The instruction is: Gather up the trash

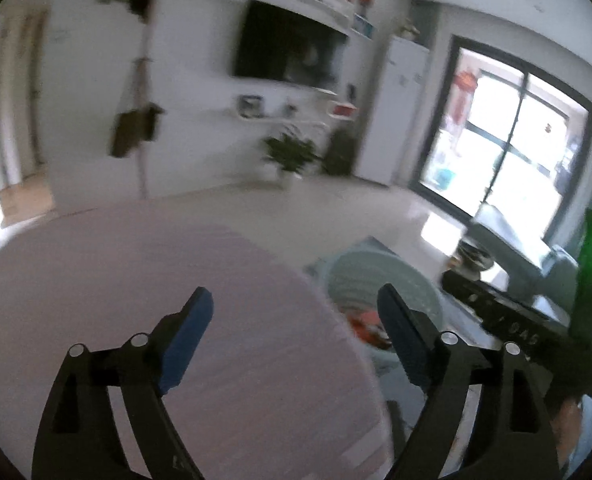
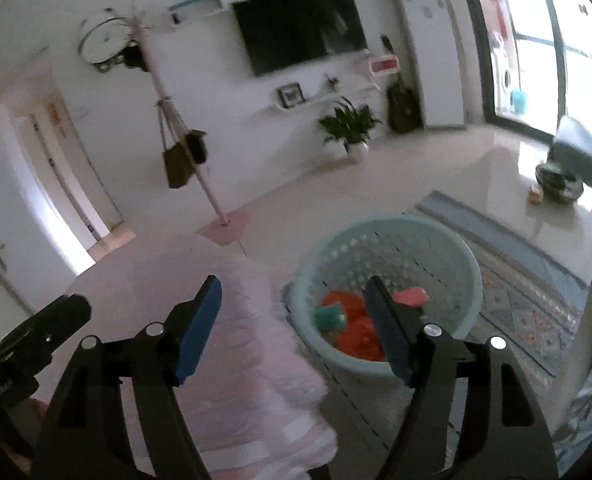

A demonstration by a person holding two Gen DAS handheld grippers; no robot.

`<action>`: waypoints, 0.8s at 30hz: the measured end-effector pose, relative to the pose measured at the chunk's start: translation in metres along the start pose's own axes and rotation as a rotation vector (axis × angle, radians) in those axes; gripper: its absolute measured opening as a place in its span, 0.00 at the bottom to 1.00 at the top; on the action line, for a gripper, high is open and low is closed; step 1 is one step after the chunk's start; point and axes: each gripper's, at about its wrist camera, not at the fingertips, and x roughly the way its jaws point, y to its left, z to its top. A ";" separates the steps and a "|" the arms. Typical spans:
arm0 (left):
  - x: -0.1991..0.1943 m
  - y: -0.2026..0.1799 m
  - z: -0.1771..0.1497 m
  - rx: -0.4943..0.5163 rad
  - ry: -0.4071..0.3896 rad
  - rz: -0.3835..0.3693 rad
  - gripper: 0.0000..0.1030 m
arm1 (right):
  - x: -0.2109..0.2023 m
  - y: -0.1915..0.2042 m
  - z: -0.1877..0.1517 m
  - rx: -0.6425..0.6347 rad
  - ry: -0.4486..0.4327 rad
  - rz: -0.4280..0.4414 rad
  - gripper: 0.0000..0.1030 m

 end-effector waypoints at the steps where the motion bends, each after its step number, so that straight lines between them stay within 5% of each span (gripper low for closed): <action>1: -0.011 0.007 -0.005 -0.011 -0.022 0.031 0.80 | -0.005 0.008 -0.001 -0.017 -0.011 0.001 0.68; 7: -0.061 0.034 -0.029 -0.019 -0.155 0.218 0.85 | -0.038 0.060 -0.015 -0.146 -0.113 -0.023 0.68; 12: -0.077 0.061 -0.049 -0.122 -0.230 0.329 0.85 | -0.065 0.080 -0.038 -0.177 -0.236 -0.008 0.69; 24: -0.081 0.073 -0.062 -0.167 -0.256 0.337 0.85 | -0.066 0.073 -0.055 -0.197 -0.257 -0.070 0.71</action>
